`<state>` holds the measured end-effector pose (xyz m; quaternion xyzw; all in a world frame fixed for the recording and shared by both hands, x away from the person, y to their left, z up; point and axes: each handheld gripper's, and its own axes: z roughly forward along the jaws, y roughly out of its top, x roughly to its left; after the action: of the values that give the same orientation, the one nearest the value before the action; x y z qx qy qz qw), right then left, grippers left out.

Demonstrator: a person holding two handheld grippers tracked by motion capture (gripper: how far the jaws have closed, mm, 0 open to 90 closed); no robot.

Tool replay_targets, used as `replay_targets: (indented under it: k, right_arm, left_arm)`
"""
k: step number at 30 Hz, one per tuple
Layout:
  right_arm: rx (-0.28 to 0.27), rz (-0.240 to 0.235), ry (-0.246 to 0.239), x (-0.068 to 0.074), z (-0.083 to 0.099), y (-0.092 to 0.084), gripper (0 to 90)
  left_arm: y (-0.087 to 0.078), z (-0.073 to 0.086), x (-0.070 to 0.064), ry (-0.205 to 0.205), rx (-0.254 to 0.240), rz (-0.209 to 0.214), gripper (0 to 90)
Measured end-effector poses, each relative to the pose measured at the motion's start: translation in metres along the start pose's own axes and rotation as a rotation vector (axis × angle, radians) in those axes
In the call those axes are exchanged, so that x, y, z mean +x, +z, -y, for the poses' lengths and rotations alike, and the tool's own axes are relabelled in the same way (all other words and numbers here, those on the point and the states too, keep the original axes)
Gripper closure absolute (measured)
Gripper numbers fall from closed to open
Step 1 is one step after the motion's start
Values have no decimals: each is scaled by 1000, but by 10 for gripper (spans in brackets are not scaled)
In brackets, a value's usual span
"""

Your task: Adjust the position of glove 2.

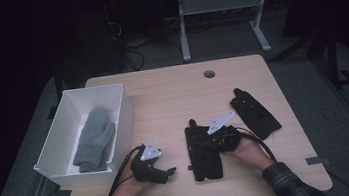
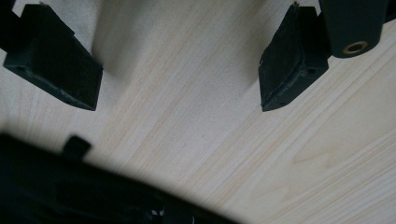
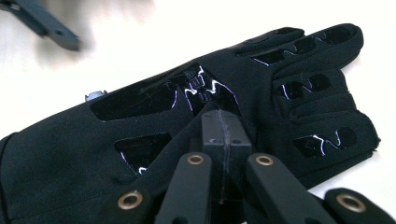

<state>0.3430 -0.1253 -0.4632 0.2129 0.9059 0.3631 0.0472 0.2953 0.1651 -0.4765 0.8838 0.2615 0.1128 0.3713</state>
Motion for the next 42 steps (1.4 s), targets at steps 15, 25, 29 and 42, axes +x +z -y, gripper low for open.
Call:
replay_targets:
  k: [15,25,29,42]
  right_arm:
    - [12,-34,-67,33,-13,8,900]
    - [-42,90,68,-15,10,-38,900]
    - [-69,151,130,-36,25,-60,900]
    - [-80,330,278,-89,68,-103,900]
  left_arm:
    - [0,0,-1,-9,-3,2,130]
    - [0,0,0,0,2,-1,130]
    - [0,0,0,-4,1,1,130]
    - [0,0,0,-4,2,1,130]
